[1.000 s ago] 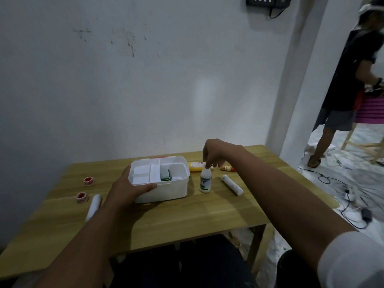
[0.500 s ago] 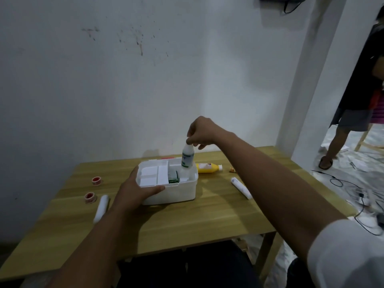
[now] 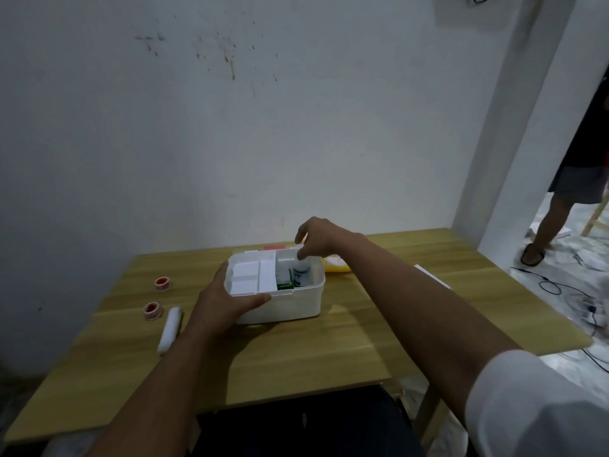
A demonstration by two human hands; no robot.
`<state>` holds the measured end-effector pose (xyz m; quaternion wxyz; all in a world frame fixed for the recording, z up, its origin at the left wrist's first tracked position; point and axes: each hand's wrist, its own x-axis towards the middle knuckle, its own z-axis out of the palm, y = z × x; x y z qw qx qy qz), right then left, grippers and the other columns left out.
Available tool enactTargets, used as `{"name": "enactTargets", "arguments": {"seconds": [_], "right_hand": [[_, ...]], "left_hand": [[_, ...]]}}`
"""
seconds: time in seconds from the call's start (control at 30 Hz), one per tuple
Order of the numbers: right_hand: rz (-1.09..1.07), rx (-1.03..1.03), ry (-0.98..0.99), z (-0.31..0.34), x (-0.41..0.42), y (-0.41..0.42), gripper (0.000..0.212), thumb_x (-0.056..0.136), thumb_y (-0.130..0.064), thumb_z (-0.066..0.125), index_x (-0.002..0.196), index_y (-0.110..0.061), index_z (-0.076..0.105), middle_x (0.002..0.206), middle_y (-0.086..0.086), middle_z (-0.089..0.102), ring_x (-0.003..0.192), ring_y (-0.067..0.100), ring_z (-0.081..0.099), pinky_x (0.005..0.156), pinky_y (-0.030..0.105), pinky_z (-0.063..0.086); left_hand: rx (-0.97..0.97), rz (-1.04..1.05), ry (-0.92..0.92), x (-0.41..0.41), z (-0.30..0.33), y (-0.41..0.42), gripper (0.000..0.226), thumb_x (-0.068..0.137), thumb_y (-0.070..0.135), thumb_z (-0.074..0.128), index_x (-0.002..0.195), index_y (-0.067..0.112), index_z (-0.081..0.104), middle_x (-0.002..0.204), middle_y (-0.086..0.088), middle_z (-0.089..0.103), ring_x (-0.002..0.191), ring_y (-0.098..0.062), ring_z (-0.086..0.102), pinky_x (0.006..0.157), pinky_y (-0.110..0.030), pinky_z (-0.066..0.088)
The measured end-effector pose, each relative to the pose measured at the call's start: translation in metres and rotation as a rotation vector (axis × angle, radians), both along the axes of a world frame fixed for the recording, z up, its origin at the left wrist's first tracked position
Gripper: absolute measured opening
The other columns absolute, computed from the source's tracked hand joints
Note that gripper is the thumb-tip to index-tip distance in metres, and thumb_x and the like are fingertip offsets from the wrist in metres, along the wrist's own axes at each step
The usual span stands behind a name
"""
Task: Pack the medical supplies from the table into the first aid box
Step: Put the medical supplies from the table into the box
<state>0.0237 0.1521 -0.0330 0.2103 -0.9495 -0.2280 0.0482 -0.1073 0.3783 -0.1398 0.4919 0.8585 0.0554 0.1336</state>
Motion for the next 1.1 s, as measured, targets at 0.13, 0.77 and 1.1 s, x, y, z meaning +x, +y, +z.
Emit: {"name": "enactTargets", "arguments": {"seconds": [0.13, 0.77, 1.1], "right_hand": [[-0.121, 0.22, -0.141, -0.002, 0.01, -0.015, 0.023, 0.093, -0.022, 0.066, 0.111, -0.013, 0.077, 0.114, 0.003, 0.075, 0.107, 0.022, 0.067, 0.092, 0.033, 0.054], [-0.34, 0.013, -0.06, -0.05, 0.031, -0.091, 0.031, 0.078, -0.017, 0.083, 0.109, -0.014, 0.078, 0.109, 0.006, 0.074, 0.104, 0.024, 0.067, 0.093, 0.036, 0.051], [-0.227, 0.522, -0.125, 0.053, 0.0, -0.074, 0.04, 0.07, -0.017, 0.093, 0.103, -0.004, 0.076, 0.095, 0.009, 0.073, 0.079, 0.023, 0.075, 0.064, 0.035, 0.065]], "left_hand": [[0.007, -0.007, 0.001, 0.0, -0.001, 0.002, 0.11, 0.062, 0.058, 0.094, 0.155, 0.043, 0.035, 0.131, 0.02, 0.051, 0.118, -0.013, 0.05, 0.081, -0.031, 0.051], [0.03, 0.008, 0.022, 0.0, 0.002, 0.001, 0.113, 0.06, 0.061, 0.093, 0.156, 0.042, 0.036, 0.146, 0.013, 0.054, 0.126, -0.016, 0.051, 0.088, -0.035, 0.052], [0.048, 0.001, 0.033, 0.0, 0.005, 0.0, 0.102, 0.06, 0.063, 0.092, 0.145, 0.05, 0.038, 0.147, 0.01, 0.053, 0.121, -0.015, 0.05, 0.078, -0.03, 0.049]]}}
